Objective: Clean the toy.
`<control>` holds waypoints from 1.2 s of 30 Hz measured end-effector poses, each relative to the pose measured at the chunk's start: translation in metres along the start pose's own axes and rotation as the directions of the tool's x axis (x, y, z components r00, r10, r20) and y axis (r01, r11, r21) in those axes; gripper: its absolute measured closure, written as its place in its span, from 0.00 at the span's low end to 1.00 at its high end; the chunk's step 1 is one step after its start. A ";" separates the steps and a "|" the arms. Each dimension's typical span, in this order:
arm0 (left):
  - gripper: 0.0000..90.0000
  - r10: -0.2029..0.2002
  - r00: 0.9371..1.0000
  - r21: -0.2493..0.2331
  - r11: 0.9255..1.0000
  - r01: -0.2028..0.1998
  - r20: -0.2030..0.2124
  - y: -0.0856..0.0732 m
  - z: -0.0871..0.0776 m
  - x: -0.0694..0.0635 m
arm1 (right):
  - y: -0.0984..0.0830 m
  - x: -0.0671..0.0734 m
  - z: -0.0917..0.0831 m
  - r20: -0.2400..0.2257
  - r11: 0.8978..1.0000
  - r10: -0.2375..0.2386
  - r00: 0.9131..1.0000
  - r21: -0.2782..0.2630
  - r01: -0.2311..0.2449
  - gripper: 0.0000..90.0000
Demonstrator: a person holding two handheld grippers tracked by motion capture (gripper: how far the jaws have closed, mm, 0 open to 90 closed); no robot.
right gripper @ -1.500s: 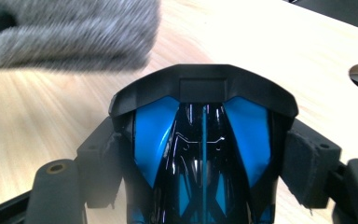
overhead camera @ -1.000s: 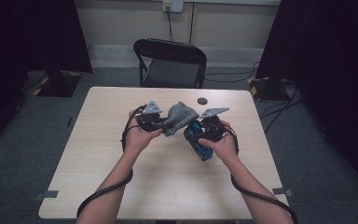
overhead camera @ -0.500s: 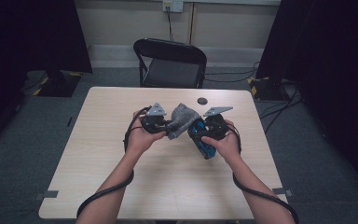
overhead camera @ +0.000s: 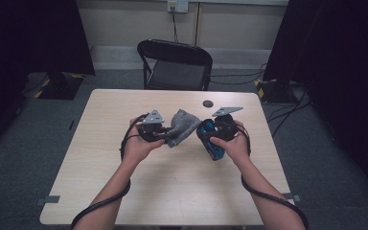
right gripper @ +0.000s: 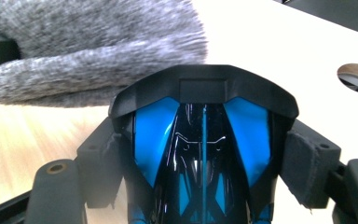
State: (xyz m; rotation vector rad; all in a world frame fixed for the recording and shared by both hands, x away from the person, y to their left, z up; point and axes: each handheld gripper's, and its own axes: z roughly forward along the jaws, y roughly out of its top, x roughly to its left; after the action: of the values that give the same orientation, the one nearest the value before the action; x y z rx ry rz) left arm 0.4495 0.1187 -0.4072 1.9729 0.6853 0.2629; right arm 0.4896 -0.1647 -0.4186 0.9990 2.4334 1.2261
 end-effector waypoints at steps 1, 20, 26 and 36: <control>0.83 -0.005 1.000 0.000 1.000 0.005 -0.003 -0.002 -0.002 0.001 | 0.000 -0.001 0.000 -0.002 1.000 0.003 1.000 0.001 -0.003 0.28; 0.83 0.020 0.996 0.020 1.000 -0.018 -0.086 -0.001 0.016 0.001 | 0.012 0.008 -0.003 -0.023 1.000 -0.014 1.000 -0.023 0.013 0.28; 0.83 0.040 0.997 0.026 0.999 -0.039 -0.062 0.000 0.027 -0.008 | 0.011 0.009 0.000 -0.017 1.000 -0.011 1.000 -0.010 0.011 0.28; 0.83 0.062 0.998 0.067 0.996 -0.061 -0.015 -0.002 0.046 -0.024 | 0.014 0.007 -0.003 -0.005 1.000 -0.004 1.000 -0.018 0.004 0.28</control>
State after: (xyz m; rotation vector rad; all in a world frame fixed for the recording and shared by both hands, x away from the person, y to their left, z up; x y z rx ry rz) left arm 0.4502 0.0717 -0.4290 2.0594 0.6522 0.2975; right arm 0.4895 -0.1559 -0.4058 0.9870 2.4226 1.2484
